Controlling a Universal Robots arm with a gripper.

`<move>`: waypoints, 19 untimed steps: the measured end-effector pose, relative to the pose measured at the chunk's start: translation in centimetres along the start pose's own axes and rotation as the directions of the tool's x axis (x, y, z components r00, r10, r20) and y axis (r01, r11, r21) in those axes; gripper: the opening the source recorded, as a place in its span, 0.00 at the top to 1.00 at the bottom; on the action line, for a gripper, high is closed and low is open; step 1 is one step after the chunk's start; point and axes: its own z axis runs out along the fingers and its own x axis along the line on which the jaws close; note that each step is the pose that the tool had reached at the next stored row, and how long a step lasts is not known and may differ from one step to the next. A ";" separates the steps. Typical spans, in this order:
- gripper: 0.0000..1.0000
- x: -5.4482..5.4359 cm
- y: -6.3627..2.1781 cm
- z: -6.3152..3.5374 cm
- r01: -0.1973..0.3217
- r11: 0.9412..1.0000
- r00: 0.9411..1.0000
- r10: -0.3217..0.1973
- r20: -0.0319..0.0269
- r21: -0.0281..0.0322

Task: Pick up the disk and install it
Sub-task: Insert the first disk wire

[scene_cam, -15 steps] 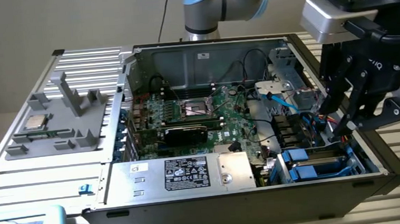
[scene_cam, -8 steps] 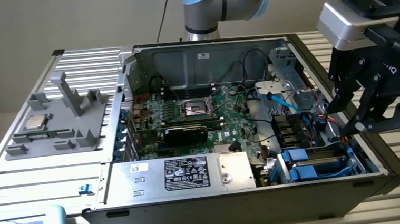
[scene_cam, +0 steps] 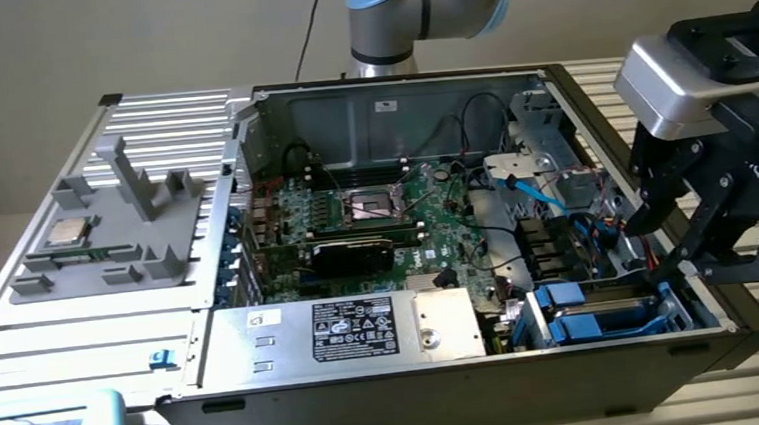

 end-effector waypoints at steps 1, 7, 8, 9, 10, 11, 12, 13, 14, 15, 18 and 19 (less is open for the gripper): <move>0.56 0.1 0.00 0.11 0.003 1.000 1.000 -0.003 0.002 -0.002; 0.56 0.1 -0.05 0.32 0.077 0.997 0.997 -0.077 0.008 -0.011; 0.56 0.1 -0.06 0.33 0.092 0.996 0.996 -0.092 0.009 -0.013; 0.56 0.1 -0.08 0.33 0.106 0.994 0.994 -0.106 0.010 -0.014; 0.56 0.1 -0.12 0.34 0.118 0.993 0.993 -0.117 0.012 -0.015; 0.56 0.1 -0.16 0.34 0.125 0.992 0.992 -0.125 0.019 -0.015; 0.56 0.2 -0.19 0.35 0.129 0.992 0.991 -0.128 0.028 -0.014; 0.56 0.2 -0.21 0.39 0.129 0.992 0.991 -0.129 0.036 -0.013; 0.56 0.4 -0.22 0.48 0.130 0.991 0.991 -0.129 0.041 -0.013; 0.56 0.6 -0.23 0.57 0.130 0.991 0.991 -0.129 0.044 -0.014; 0.56 1.2 -0.31 0.91 0.131 0.991 0.990 -0.130 0.047 -0.022; 0.56 1.4 -0.35 1.04 0.132 0.991 0.990 -0.130 0.047 -0.025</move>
